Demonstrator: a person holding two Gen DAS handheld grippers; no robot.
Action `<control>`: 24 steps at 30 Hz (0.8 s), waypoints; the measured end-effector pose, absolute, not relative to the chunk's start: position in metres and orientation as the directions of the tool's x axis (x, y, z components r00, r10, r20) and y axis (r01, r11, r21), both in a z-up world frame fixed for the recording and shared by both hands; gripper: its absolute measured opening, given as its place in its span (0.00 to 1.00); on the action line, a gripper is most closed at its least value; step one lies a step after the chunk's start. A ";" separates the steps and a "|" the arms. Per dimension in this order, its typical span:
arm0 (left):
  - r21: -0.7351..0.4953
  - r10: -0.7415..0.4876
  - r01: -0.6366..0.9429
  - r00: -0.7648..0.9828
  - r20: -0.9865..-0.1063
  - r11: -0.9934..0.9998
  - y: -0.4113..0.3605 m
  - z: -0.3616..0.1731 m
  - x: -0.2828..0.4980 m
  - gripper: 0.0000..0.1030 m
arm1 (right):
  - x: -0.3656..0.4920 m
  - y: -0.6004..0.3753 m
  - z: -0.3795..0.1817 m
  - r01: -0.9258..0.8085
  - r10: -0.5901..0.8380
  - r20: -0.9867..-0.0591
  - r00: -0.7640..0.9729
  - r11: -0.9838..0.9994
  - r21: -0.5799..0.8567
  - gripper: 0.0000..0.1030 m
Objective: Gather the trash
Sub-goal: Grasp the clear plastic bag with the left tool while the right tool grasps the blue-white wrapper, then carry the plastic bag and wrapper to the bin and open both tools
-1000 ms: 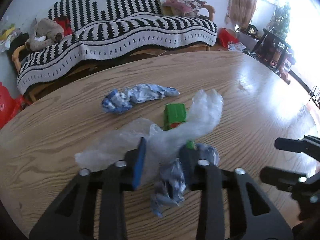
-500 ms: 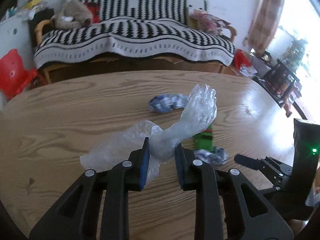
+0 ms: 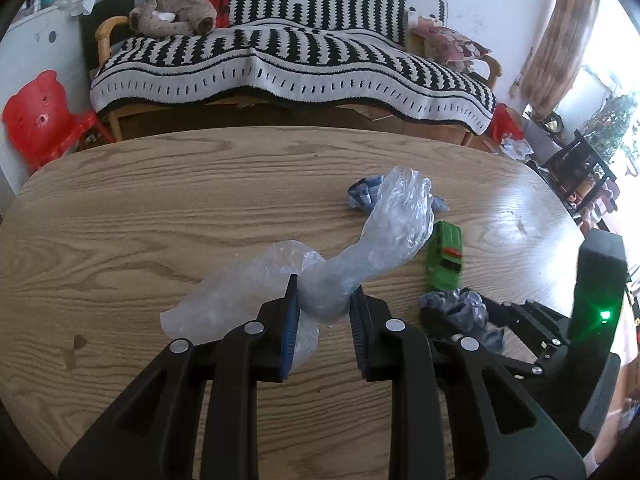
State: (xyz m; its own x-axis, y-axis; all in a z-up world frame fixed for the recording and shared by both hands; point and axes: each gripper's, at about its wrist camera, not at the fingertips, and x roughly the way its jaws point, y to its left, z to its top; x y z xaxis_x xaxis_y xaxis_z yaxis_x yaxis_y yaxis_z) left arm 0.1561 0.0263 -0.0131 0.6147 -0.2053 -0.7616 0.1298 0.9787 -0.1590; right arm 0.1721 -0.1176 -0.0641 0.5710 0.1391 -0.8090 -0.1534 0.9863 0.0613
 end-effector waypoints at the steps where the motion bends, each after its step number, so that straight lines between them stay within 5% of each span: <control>1: -0.159 -0.205 0.130 0.614 -0.762 0.979 0.026 -0.013 0.156 0.22 | 0.171 -0.122 -0.064 -0.153 0.164 -0.811 0.561 0.984 0.093 0.36; 24: -0.159 -0.350 0.362 0.556 -0.754 0.918 -0.115 0.003 0.103 0.22 | 0.055 -0.304 0.009 0.050 0.079 -0.757 0.648 0.988 0.146 0.35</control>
State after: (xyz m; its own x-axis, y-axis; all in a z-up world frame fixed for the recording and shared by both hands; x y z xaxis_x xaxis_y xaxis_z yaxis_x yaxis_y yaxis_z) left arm 0.1031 -0.1146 0.0030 0.5563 -0.3499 -0.7538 0.3621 0.9185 -0.1592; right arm 0.0546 -0.3039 0.0090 0.6481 0.0787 -0.7575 0.0505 0.9880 0.1458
